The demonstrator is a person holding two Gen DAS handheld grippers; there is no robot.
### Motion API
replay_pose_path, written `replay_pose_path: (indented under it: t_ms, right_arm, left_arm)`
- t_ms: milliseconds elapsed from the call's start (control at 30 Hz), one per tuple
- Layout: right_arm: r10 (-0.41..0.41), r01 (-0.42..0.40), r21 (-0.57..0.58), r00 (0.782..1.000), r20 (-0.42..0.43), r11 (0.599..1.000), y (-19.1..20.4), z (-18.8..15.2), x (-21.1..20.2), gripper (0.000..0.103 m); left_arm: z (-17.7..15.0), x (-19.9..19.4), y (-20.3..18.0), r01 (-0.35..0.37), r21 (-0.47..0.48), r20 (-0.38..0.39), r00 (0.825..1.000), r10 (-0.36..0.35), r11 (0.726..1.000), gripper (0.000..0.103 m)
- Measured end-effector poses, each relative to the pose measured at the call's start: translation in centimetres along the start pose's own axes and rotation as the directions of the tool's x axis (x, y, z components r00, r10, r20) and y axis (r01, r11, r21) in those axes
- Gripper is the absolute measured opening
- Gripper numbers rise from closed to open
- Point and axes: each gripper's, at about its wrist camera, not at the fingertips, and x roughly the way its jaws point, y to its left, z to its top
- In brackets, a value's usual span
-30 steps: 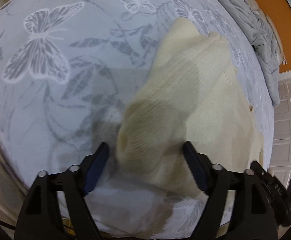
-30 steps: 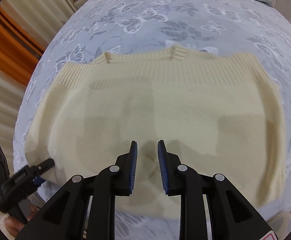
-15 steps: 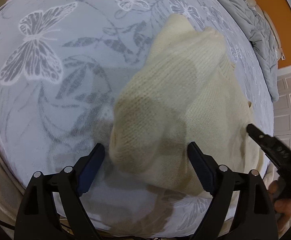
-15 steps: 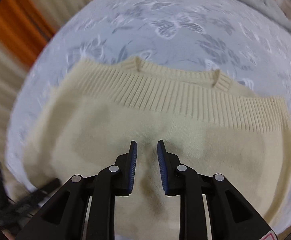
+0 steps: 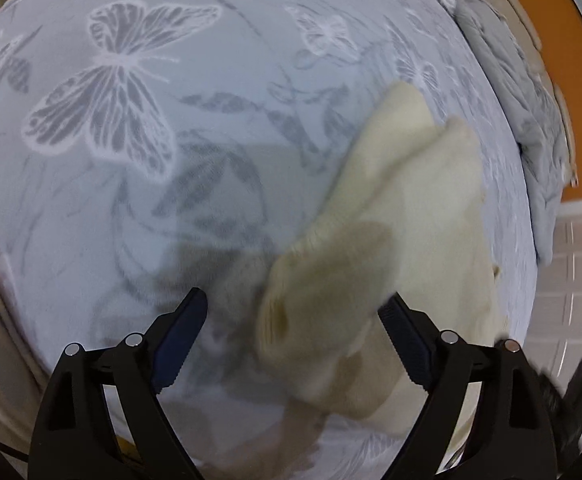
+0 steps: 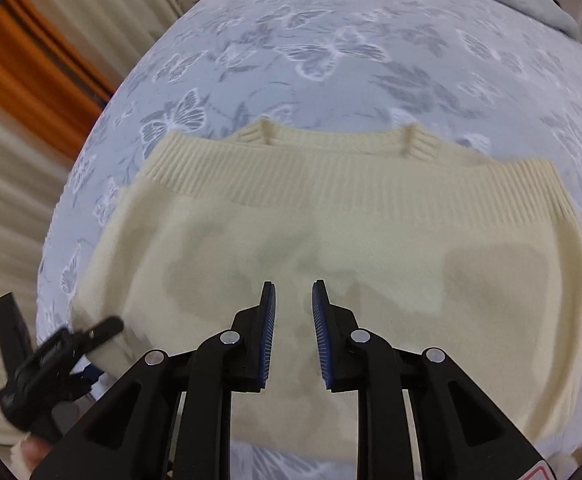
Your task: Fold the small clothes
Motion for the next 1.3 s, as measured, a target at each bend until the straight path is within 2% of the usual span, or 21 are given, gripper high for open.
replay_pose_path:
  t_ms: [33,67,100,133,167,300,333,367,467,500,567,600,667,733,833,867,933,1000,1133,1233,1300]
  right_arm:
    - [0.008,-0.008,0.017,1.0,-0.008,1.0,-0.2,0.1,0.2,0.019]
    - [0.014,-0.013,0.023,1.0,-0.014,1.0,-0.1,0.3,0.4,0.019]
    - [0.03,-0.03,0.024,0.999,-0.018,0.999,0.3,0.7,0.7,0.02]
    - [0.056,-0.056,0.012,0.998,-0.021,0.998,1.3,1.4,1.2,0.019]
    - [0.068,-0.068,-0.007,0.998,-0.018,0.998,2.2,2.0,1.8,0.019]
    - [0.094,-0.103,-0.09,0.991,-0.095,0.991,8.0,4.8,7.3,0.02]
    - [0.072,-0.089,-0.114,0.986,-0.152,0.989,9.5,5.0,9.9,0.02]
    - [0.019,-0.044,-0.162,0.988,-0.155,0.986,10.6,5.0,11.3,0.023]
    - [-0.115,0.074,-0.274,0.984,-0.137,0.959,13.6,5.5,11.4,0.024]
    - [-0.106,0.066,-0.282,0.986,-0.127,0.957,14.1,5.8,10.5,0.019]
    - [0.053,-0.074,-0.244,0.994,-0.093,0.967,14.7,5.9,7.6,0.013]
    - [0.075,-0.093,-0.227,0.994,-0.083,0.969,15.1,5.8,6.9,0.013]
    - [0.062,-0.092,-0.248,0.99,-0.124,0.965,16.7,5.6,8.4,0.014]
    - [-0.006,-0.056,-0.28,0.977,-0.215,0.958,18.3,5.0,12.1,0.019]
    - [-0.054,-0.008,-0.331,0.983,-0.178,0.944,19.8,5.0,12.0,0.019]
    - [-0.024,-0.029,-0.318,0.986,-0.163,0.948,19.5,5.1,10.8,0.019]
    - [0.056,-0.082,-0.284,0.994,-0.097,0.955,17.3,5.0,7.3,0.018]
    - [0.042,-0.05,-0.237,0.998,-0.04,0.97,13.6,4.2,4.4,0.017]
    - [-0.125,0.127,-0.068,0.992,0.027,0.99,1.9,-0.3,0.2,0.018]
    - [-0.234,0.236,0.056,0.971,-0.038,0.97,-6.1,-3.8,0.2,0.017]
    - [-0.143,0.141,0.112,0.99,0.003,0.984,-9.4,-5.8,-0.4,0.009]
  left_arm:
    - [0.1,0.0,-0.3,-0.009,-0.003,0.002,1.0,0.009,1.0,0.084]
    - [0.0,0.0,-0.7,-0.02,0.01,0.013,1.0,0.02,1.0,0.077]
    - [-0.1,-0.1,-1.4,-0.01,0.057,0.029,1.0,0.008,0.998,0.048]
    - [-0.1,0.0,-1.8,0.025,0.093,0.017,1.0,-0.026,0.995,0.039]
    - [-0.1,-0.1,-2.3,0.009,0.117,0.021,1.0,-0.012,0.993,0.037]
    - [0.0,-0.5,-2.5,0.001,0.145,0.013,1.0,-0.003,0.989,0.035]
    - [0.0,-0.6,-2.5,-0.004,0.148,0.01,1.0,0.003,0.989,0.035]
    - [0.0,-0.5,-2.7,-0.017,0.152,0.008,1.0,0.016,0.988,0.035]
    - [0.4,-0.7,-2.7,-0.024,0.153,0.006,1.0,0.023,0.988,0.035]
    - [0.5,-0.6,-2.8,-0.022,0.149,-0.002,1.0,0.022,0.989,0.035]
    - [0.7,-0.1,-2.6,-0.015,0.141,-0.015,1.0,0.017,0.99,0.035]
    - [0.7,0.0,-2.5,-0.013,0.143,-0.014,1.0,0.015,0.99,0.036]
    - [0.7,0.1,-2.4,-0.017,0.152,-0.009,1.0,0.018,0.988,0.037]
    - [0.6,0.1,-2.6,-0.03,0.159,-0.002,1.0,0.03,0.987,0.037]
    - [0.7,0.0,-2.7,-0.048,0.163,-0.004,0.999,0.049,0.985,0.039]
    - [0.7,0.0,-2.7,-0.05,0.161,-0.008,0.999,0.052,0.986,0.04]
    - [0.9,0.2,-2.8,-0.051,0.156,-0.016,0.998,0.054,0.986,0.04]
    - [1.0,0.4,-2.8,-0.048,0.165,-0.015,0.999,0.051,0.985,0.04]
    - [0.9,0.0,-2.8,-0.027,0.171,-0.008,1.0,0.029,0.985,0.034]
    - [0.6,-1.7,-3.3,0.014,0.185,0.019,1.0,-0.018,0.983,0.028]
    - [0.1,-3.7,-4.3,0.042,0.21,0.055,0.997,-0.055,0.977,0.026]
